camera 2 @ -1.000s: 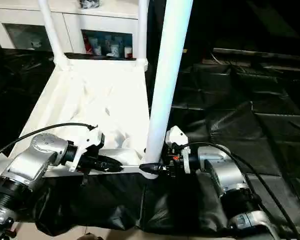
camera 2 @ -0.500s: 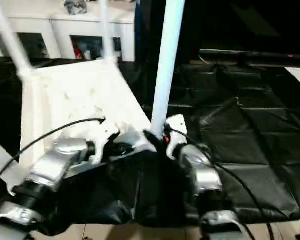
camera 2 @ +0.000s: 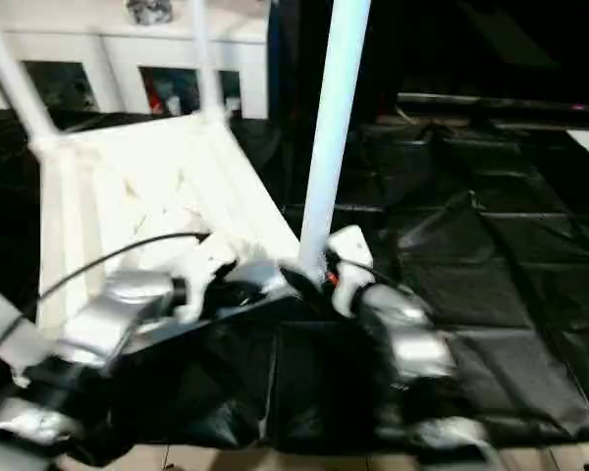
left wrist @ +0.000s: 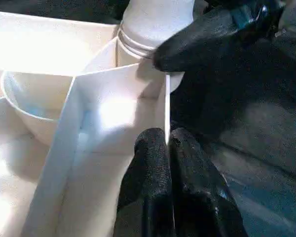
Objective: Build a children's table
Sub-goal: Rotate leg to tighten
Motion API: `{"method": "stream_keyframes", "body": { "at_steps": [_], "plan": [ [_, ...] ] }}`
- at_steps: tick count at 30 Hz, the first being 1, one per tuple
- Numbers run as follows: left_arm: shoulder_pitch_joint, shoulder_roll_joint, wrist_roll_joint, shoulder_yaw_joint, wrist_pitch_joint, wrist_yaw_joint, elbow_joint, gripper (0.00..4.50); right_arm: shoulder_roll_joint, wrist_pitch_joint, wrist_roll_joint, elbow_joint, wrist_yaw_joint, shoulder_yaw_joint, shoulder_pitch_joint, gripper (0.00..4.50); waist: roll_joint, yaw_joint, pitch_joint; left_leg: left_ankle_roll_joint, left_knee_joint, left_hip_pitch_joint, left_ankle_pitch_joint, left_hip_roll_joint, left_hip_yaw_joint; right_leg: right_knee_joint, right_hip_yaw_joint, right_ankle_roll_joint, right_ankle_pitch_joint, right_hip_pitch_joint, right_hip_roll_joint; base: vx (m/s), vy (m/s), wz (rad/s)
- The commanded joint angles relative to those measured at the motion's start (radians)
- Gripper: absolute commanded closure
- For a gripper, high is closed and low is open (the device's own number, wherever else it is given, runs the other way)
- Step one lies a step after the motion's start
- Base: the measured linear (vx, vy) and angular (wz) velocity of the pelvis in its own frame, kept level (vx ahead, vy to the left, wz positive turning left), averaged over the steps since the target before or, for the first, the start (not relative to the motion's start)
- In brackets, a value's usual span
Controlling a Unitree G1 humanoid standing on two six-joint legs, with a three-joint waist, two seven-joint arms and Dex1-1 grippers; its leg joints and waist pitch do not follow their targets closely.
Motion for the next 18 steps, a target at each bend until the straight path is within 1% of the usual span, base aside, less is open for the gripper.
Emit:
{"method": "stream_keyframes", "body": {
  "at_steps": [1,2,4,5,6,7,8,9,11,13,14,16,18],
  "plan": [
    [-0.012,-0.021,-0.055,-0.040,-0.042,-0.059,-0.045,4.50,0.011,0.027,0.034,-0.050,0.169,0.129,0.013,0.79,-0.004,0.003,-0.056,0.050,-0.066,0.003,-0.275,0.016,0.003,-0.083,0.036,-0.193,-0.249,0.045,-0.036,0.000,0.000,0.00],
    [-0.014,0.010,-0.059,-0.040,-0.060,-0.107,-0.037,4.50,-0.028,0.027,0.044,-0.071,0.238,0.137,0.020,0.79,-0.003,0.004,-0.056,0.054,-0.065,0.003,-0.264,0.017,0.003,-0.080,0.036,-0.202,-0.228,0.046,-0.036,0.000,0.000,0.00],
    [-0.015,0.033,-0.068,-0.037,-0.074,-0.150,-0.032,4.50,-0.055,0.029,0.049,-0.082,0.286,0.141,0.023,0.79,-0.004,0.009,-0.057,0.066,-0.063,0.003,-0.252,0.017,0.004,-0.076,0.037,-0.215,-0.197,0.047,-0.035,0.000,0.000,0.00],
    [-0.017,0.054,-0.081,-0.033,-0.076,-0.196,-0.031,4.50,-0.079,0.025,0.048,-0.086,0.328,0.146,0.024,0.79,-0.007,0.011,-0.058,0.070,-0.062,0.004,-0.235,0.019,0.005,-0.072,0.036,-0.226,-0.168,0.047,-0.036,0.000,0.000,0.00],
    [-0.018,0.063,-0.086,-0.032,-0.077,-0.215,-0.030,4.50,-0.090,0.023,0.046,-0.085,0.347,0.149,0.025,0.79,-0.004,0.013,-0.059,0.074,-0.061,0.006,-0.226,0.020,0.007,-0.069,0.037,-0.239,-0.147,0.046,-0.036,0.000,0.000,0.00],
    [-0.023,0.069,-0.088,-0.028,-0.077,-0.224,-0.023,4.50,-0.101,0.027,0.046,-0.087,0.371,0.154,0.026,0.79,-0.006,0.015,-0.057,0.074,-0.061,0.006,-0.224,0.020,0.007,-0.069,0.036,-0.242,-0.147,0.046,-0.036,0.000,0.000,0.00],
    [-0.025,0.072,-0.089,-0.027,-0.078,-0.228,-0.020,4.50,-0.107,0.031,0.047,-0.089,0.382,0.156,0.028,0.93,-0.006,0.018,-0.056,0.072,-0.062,0.007,-0.229,0.020,0.008,-0.069,0.036,-0.245,-0.155,0.046,-0.036,0.000,0.000,0.00],
    [-0.032,0.080,-0.093,-0.026,-0.078,-0.244,-0.010,4.50,-0.118,0.037,0.048,-0.090,0.405,0.161,0.028,1.04,-0.008,0.021,-0.055,0.070,-0.062,0.008,-0.234,0.021,0.009,-0.071,0.036,-0.244,-0.170,0.046,-0.037,0.000,0.000,0.00],
    [-0.041,0.092,-0.098,-0.026,-0.079,-0.273,0.008,4.50,-0.128,0.052,0.052,-0.090,0.433,0.165,0.020,1.14,-0.006,0.025,-0.054,0.061,-0.063,0.008,-0.248,0.022,0.009,-0.072,0.037,-0.238,-0.201,0.046,-0.039,0.000,0.000,0.00],
    [-0.043,0.094,-0.099,-0.027,-0.080,-0.281,0.011,4.50,-0.129,0.054,0.053,-0.090,0.437,0.166,0.018,1.35,-0.007,0.029,-0.054,0.054,-0.064,0.009,-0.257,0.022,0.009,-0.073,0.037,-0.231,-0.221,0.045,-0.039,0.000,0.000,0.00],
    [-0.045,0.096,-0.102,-0.031,-0.083,-0.291,0.015,4.50,-0.134,0.058,0.058,-0.090,0.444,0.171,0.014,1.47,-0.012,0.032,-0.054,0.051,-0.064,0.009,-0.259,0.022,0.008,-0.074,0.038,-0.225,-0.231,0.046,-0.040,0.000,0.000,0.00],
    [-0.047,0.097,-0.104,-0.034,-0.085,-0.299,0.019,4.50,-0.134,0.062,0.061,-0.087,0.453,0.173,0.008,1.53,-0.009,0.035,-0.054,0.045,-0.065,0.010,-0.261,0.022,0.008,-0.075,0.038,-0.219,-0.245,0.045,-0.042,0.000,0.000,0.00],
    [-0.047,0.095,-0.102,-0.033,-0.089,-0.299,0.022,4.50,-0.127,0.063,0.064,-0.082,0.454,0.168,0.004,1.70,-0.010,0.037,-0.054,0.041,-0.065,0.010,-0.254,0.022,0.007,-0.074,0.038,-0.217,-0.241,0.045,-0.042,0.000,0.000,0.00]
  ]
}}
